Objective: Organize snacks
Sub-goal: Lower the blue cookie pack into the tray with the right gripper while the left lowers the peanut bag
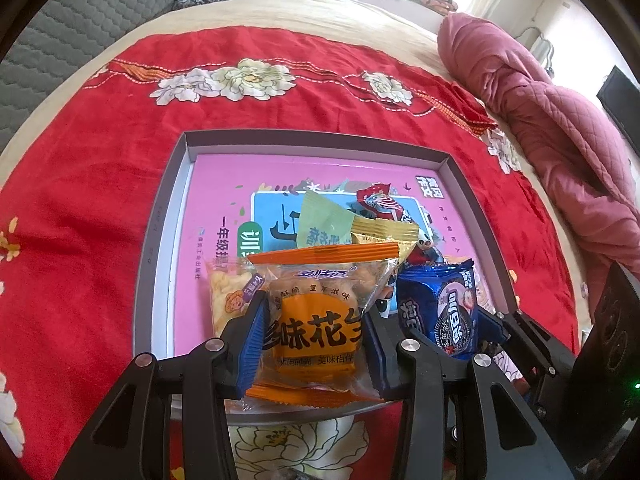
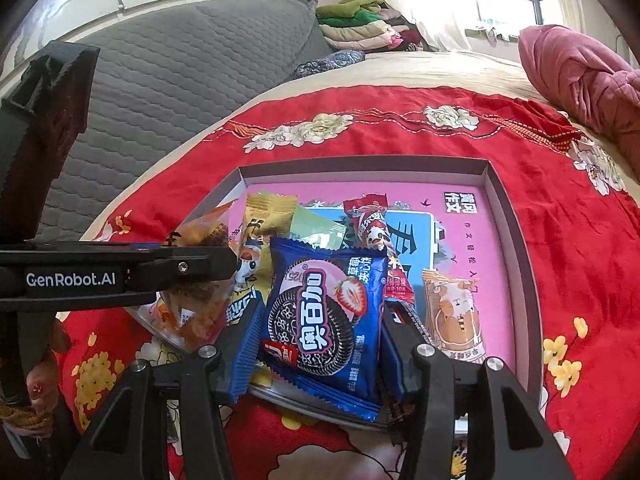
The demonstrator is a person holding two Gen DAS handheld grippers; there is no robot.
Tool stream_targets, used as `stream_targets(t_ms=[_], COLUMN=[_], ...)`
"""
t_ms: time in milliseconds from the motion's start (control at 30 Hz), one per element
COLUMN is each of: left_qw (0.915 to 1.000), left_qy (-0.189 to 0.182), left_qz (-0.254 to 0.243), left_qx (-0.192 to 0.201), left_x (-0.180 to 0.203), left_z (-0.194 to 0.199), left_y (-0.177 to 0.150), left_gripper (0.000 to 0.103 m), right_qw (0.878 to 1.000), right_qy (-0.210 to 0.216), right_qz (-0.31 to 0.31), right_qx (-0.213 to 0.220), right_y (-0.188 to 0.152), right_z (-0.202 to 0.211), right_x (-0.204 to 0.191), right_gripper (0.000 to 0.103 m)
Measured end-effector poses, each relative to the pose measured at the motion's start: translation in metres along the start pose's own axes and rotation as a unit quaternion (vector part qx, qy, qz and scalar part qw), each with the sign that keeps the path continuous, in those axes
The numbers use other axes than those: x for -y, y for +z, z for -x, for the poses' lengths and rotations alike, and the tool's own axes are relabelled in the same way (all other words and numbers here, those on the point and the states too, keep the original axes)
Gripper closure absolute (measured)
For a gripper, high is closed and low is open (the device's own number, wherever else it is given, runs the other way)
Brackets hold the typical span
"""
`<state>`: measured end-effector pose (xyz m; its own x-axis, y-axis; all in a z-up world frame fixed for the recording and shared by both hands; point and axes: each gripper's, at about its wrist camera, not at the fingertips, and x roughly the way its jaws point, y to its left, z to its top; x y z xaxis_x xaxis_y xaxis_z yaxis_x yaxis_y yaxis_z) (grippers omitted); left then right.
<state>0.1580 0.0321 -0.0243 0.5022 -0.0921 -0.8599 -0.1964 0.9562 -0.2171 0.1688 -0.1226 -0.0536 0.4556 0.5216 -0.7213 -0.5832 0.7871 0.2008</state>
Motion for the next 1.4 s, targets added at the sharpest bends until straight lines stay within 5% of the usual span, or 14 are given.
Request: stream_targets(t_ms=[667,1400], left_qw=[0.9999,0.9999], left_qy=[0.007,0.012], left_qz=[-0.005,-0.005], left_qx=[-0.006,0.003], left_x=[0.003,0.003], left_z=[-0.003,0.010], left_y=[-0.001,0.000], left_gripper=[0.054,0.040], right_qw=[1.000,0.999], right_qy=[-0.003,-0.004], right_qz=[-0.021,-0.032], right_qx=[-0.002,0.013], right_y=[0.003,0.007], right_z=[0.005,0.014], right_x=[0.008,0.011], right_gripper=[0.050,0.044])
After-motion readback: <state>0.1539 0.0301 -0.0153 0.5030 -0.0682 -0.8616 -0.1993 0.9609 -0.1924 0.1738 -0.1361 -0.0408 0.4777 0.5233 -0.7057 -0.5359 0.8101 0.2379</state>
